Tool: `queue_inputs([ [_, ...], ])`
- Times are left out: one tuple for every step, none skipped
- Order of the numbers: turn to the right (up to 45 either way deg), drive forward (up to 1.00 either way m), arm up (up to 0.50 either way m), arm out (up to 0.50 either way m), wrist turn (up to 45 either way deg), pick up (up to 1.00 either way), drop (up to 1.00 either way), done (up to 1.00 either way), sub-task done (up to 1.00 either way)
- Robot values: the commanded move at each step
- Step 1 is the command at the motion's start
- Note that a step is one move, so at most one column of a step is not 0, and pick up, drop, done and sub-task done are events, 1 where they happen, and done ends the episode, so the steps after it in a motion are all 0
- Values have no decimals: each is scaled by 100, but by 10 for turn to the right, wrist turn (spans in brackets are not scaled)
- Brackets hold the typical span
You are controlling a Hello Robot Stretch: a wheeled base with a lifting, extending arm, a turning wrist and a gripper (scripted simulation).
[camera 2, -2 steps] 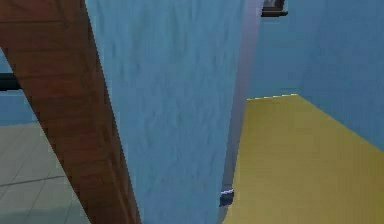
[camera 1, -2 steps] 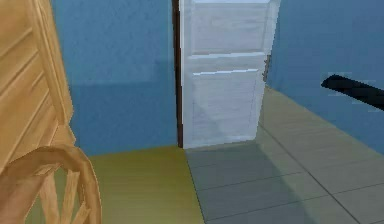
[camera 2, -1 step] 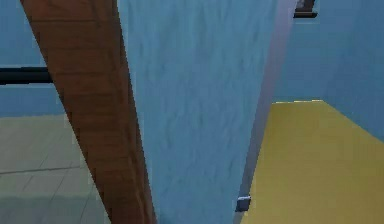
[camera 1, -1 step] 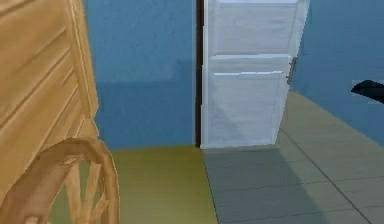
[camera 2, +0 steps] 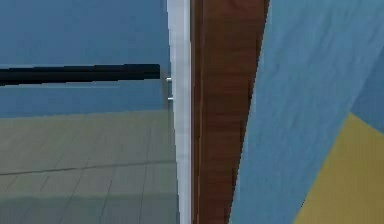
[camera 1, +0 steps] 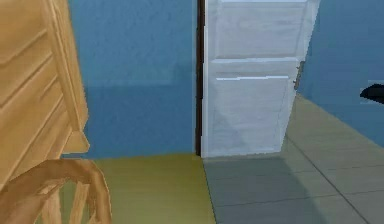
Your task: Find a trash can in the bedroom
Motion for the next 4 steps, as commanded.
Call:
queue_inputs([
  [420,0,0,0,0,0,0,0,0],
  [0,100,0,0,0,0,0,0,0],
  [30,0,0,0,0,0,0,0,0],
  [0,85,0,0,0,0,0,0,0],
])
